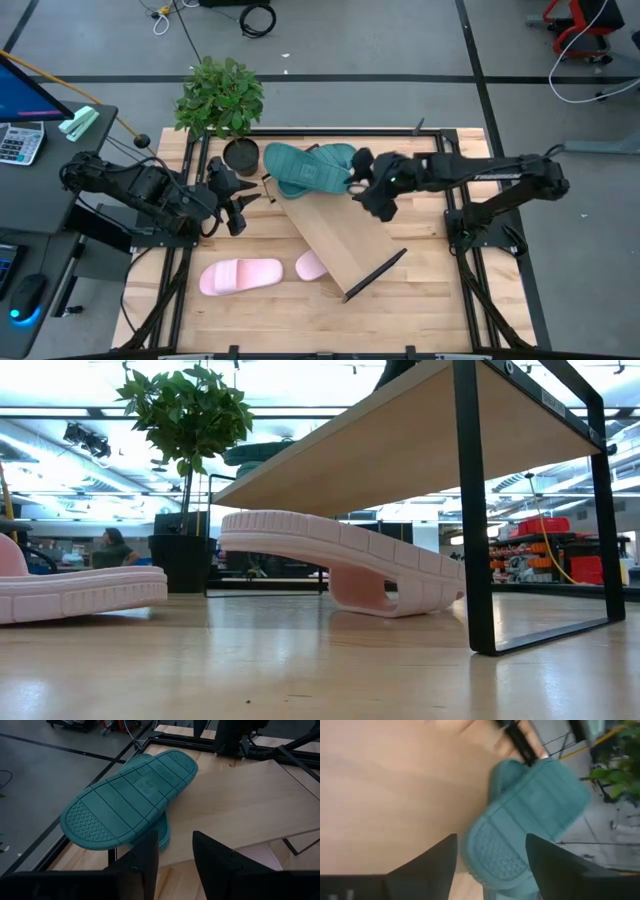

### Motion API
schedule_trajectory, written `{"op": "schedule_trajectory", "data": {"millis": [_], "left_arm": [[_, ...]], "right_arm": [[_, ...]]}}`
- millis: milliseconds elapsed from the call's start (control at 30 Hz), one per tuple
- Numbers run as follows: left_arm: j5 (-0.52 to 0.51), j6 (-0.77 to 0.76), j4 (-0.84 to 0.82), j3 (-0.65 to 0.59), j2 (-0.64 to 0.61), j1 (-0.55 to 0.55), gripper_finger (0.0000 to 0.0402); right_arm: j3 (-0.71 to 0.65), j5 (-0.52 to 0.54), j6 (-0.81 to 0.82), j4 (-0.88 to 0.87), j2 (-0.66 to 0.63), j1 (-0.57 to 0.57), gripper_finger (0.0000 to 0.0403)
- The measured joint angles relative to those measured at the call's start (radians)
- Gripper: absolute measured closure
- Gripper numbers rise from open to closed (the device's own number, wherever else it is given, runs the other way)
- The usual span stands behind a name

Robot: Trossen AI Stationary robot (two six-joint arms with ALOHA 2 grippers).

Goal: Pick and place slides into the shelf
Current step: Put the green slide on the shelf

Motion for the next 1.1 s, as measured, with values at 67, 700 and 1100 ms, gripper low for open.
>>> {"op": "schedule_trajectory", "data": {"millis": [67,700,1100], "left_arm": [[0.0,0.0,0.0,0.0,0.0,0.0,0.0277],[0.037,0.0,-0.009,0.0,0.0,0.0,0.0277],[0.066,-0.005,-0.024,0.0,0.0,0.0,0.0277]], "right_arm": [[0.0,0.046,-0.063,-0.021,0.032,0.01,0.0143],[-0.001,0.231,-0.256,0.039,0.124,0.022,0.0131],[-0.001,0.267,-0.273,0.084,0.21,0.022,0.0152]]}}
